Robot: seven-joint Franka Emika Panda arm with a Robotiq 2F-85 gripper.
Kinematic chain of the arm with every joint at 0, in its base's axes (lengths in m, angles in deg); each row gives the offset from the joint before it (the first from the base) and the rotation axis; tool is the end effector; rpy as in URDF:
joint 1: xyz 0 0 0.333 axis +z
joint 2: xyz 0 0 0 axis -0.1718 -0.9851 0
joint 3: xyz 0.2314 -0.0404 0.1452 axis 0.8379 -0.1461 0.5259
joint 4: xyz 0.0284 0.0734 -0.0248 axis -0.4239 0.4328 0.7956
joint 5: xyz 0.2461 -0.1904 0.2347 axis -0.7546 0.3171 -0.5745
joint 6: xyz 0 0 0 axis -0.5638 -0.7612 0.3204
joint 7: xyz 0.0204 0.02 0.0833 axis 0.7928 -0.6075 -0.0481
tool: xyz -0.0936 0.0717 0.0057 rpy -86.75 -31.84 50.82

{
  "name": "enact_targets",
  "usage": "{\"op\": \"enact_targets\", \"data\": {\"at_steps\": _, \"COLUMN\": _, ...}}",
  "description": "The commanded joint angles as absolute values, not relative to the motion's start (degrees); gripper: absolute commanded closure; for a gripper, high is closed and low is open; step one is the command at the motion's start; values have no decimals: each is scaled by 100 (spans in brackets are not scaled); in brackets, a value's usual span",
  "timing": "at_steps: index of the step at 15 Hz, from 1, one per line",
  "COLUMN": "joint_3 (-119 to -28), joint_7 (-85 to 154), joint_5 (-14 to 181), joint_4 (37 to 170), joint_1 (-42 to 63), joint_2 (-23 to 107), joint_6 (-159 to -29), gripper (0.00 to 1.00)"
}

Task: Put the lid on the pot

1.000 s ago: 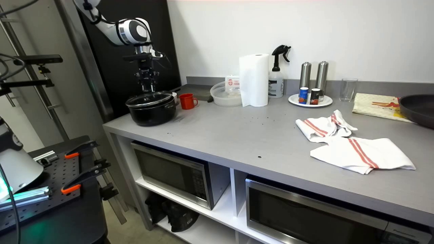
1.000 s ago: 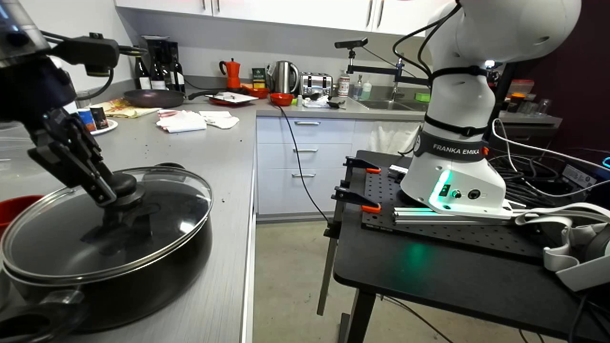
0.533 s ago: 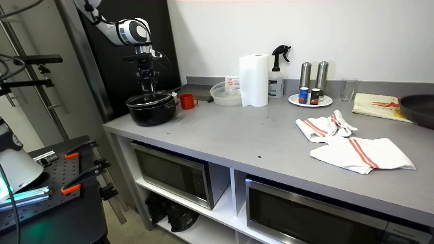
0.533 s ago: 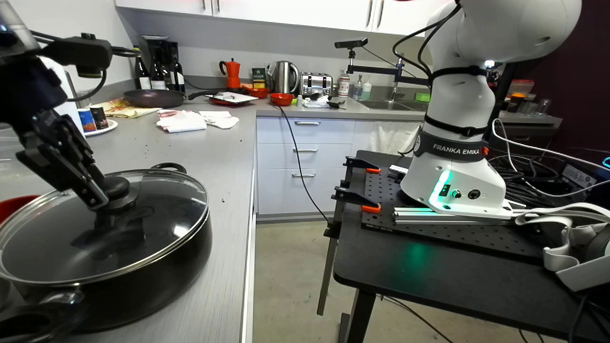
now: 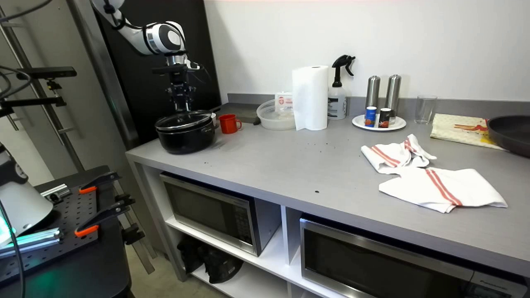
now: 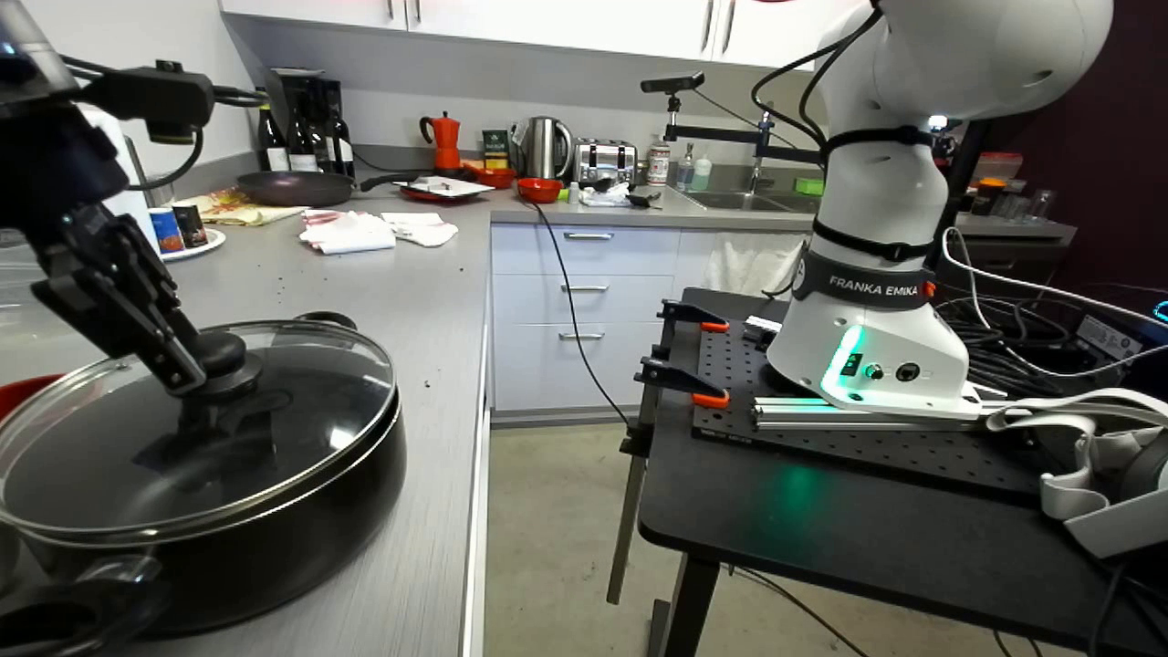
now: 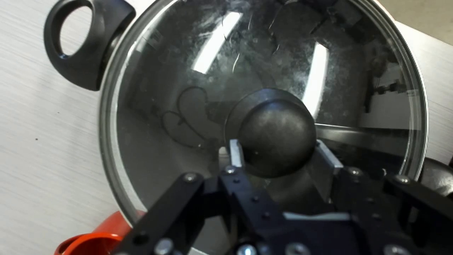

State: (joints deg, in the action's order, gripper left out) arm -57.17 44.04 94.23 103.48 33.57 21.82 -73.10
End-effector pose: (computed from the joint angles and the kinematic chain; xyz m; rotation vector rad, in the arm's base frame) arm 0.5311 0.3498 0.2027 2.7455 1.1670 -0.3277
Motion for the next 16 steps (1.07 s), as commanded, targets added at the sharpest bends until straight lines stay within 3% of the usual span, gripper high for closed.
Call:
{"op": "enact_targets", "data": {"at_steps": 1, "joint_3": -5692, "joint_7": 4517, "joint_5": 9455, "joint_4": 10227, "joint_1": 3334, "joint_2": 2199, "joint_6": -7161, "gripper": 77}}
{"op": "enact_targets", "data": {"at_steps": 16, "joint_3": -5636, "joint_7": 4649, "joint_5": 9356, "joint_4": 10271, "joint_1": 3256, "joint_2": 2138, "joint_6": -7227, "gripper": 77}}
